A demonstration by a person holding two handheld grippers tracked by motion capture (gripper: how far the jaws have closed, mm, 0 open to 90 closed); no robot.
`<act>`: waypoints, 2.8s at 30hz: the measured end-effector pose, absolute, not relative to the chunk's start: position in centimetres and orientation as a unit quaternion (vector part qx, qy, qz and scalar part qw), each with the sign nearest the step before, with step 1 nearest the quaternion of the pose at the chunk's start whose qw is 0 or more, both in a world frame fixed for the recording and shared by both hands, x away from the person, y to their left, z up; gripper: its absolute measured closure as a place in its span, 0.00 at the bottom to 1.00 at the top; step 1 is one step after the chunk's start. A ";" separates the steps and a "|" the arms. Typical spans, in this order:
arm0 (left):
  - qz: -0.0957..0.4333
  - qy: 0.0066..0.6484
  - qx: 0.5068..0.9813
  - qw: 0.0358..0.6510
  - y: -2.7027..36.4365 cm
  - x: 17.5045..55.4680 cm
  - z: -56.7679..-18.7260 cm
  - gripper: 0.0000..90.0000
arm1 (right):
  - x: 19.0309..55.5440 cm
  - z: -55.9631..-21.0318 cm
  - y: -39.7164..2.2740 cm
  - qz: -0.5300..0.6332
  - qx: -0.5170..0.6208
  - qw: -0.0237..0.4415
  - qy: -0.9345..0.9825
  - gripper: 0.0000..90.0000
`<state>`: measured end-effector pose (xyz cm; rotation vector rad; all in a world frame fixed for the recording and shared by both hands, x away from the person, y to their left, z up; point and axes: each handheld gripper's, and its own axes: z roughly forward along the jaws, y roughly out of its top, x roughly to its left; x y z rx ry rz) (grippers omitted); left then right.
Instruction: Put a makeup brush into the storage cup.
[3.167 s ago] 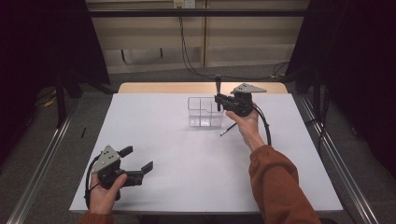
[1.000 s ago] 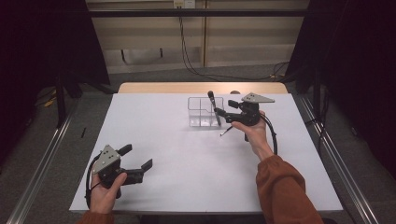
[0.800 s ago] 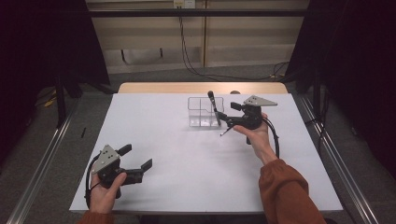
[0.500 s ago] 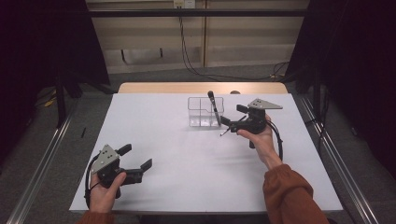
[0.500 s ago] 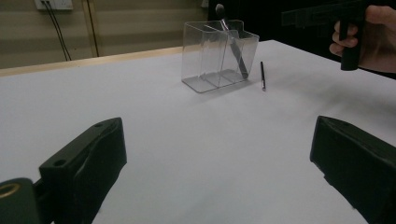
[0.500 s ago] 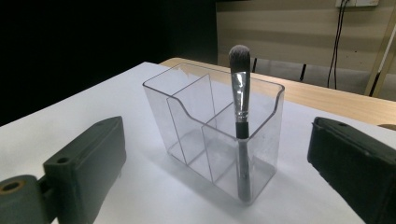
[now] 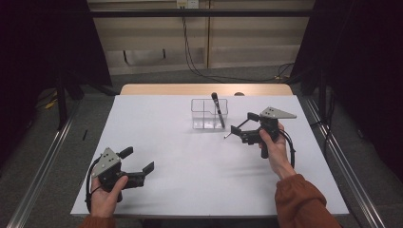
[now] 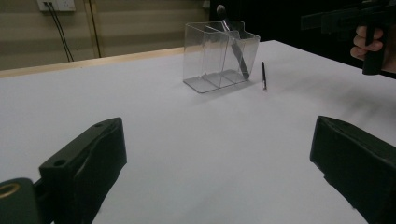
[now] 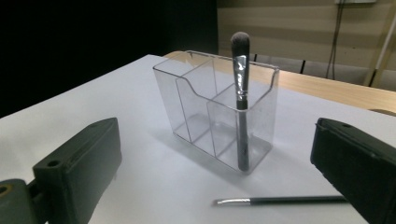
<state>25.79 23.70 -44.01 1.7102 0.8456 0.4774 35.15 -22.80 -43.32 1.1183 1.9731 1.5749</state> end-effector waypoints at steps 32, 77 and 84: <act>0.223 0.373 0.704 0.562 24.5 24.8 -43.9 0.05 | 25.3 -44.9 -27.5 0.537 0.417 0.237 0.694 0.00; 0.213 0.367 0.705 0.568 24.7 23.7 -43.9 0.05 | 24.6 -45.3 -27.5 0.537 0.386 0.233 0.712 0.01; 0.214 0.365 0.705 0.569 24.7 23.7 -43.9 0.05 | 26.2 -44.7 -27.3 0.520 0.382 0.224 0.730 0.02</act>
